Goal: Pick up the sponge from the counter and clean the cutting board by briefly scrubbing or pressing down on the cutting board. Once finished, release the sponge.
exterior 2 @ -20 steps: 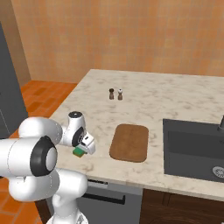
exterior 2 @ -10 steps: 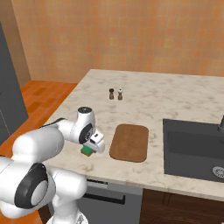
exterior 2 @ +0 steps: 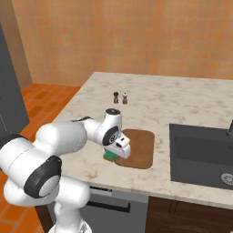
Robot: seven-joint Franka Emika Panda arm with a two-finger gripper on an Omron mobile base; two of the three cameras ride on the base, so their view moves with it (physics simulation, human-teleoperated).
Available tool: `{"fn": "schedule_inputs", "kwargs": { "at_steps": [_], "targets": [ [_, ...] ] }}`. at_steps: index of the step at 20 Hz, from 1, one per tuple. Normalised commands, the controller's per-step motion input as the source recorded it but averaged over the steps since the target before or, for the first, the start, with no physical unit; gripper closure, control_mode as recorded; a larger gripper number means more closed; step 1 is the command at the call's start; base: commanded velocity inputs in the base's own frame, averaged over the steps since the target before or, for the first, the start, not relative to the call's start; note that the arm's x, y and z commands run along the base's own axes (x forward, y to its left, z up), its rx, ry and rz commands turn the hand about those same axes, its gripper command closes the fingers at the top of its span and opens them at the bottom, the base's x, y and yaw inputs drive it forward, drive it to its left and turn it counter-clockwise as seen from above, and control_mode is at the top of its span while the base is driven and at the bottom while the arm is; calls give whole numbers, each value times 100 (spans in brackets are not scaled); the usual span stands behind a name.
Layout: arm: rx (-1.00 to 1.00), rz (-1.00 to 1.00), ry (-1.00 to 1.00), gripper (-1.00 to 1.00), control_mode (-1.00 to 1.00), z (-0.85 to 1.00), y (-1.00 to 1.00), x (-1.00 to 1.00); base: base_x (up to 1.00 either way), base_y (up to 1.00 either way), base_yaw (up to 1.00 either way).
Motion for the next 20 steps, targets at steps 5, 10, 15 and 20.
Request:
{"fn": "schedule_inputs", "kwargs": {
  "at_steps": [5,10,15,20],
  "targets": [
    [2,4,4,100,-100,0,-49,41,0,0,0],
    [0,2,0,100,-100,-17,-21,6,0,0,0],
    [0,0,0,100,-100,-47,0,0,0,0,0],
    [0,0,0,100,-100,-46,0,0,0,0,0]
  ]
}}
